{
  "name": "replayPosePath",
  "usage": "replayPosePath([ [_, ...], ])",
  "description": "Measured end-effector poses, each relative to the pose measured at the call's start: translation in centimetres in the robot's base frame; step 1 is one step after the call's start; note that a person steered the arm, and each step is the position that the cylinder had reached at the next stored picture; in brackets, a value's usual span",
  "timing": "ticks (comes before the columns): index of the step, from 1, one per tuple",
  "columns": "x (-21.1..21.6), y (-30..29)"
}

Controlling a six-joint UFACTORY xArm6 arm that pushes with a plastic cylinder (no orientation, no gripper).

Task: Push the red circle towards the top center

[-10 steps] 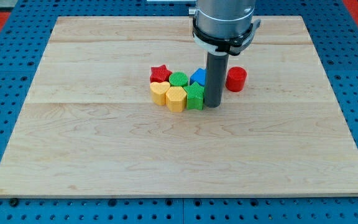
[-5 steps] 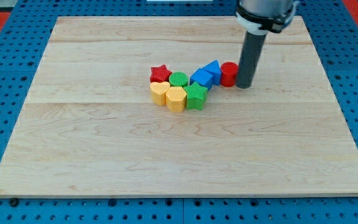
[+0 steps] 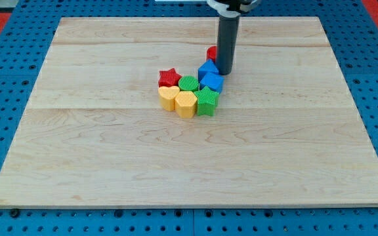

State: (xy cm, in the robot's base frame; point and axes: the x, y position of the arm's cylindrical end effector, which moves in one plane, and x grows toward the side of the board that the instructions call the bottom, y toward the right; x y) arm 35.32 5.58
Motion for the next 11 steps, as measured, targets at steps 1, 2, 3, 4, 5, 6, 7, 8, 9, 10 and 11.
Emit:
replayPosePath([
  [1,-0.9,-1.2],
  [2,-1.8,-1.2],
  [3,-2.3,-1.8],
  [4,-2.6,-3.0],
  [5,-2.6,-3.7],
  [6,-2.6,-3.9],
  [7,-2.6,-4.0],
  [8,-2.2,-4.0],
  [9,-1.9,-4.1],
  [10,-1.7,-4.2],
  [11,-1.6,-4.2],
])
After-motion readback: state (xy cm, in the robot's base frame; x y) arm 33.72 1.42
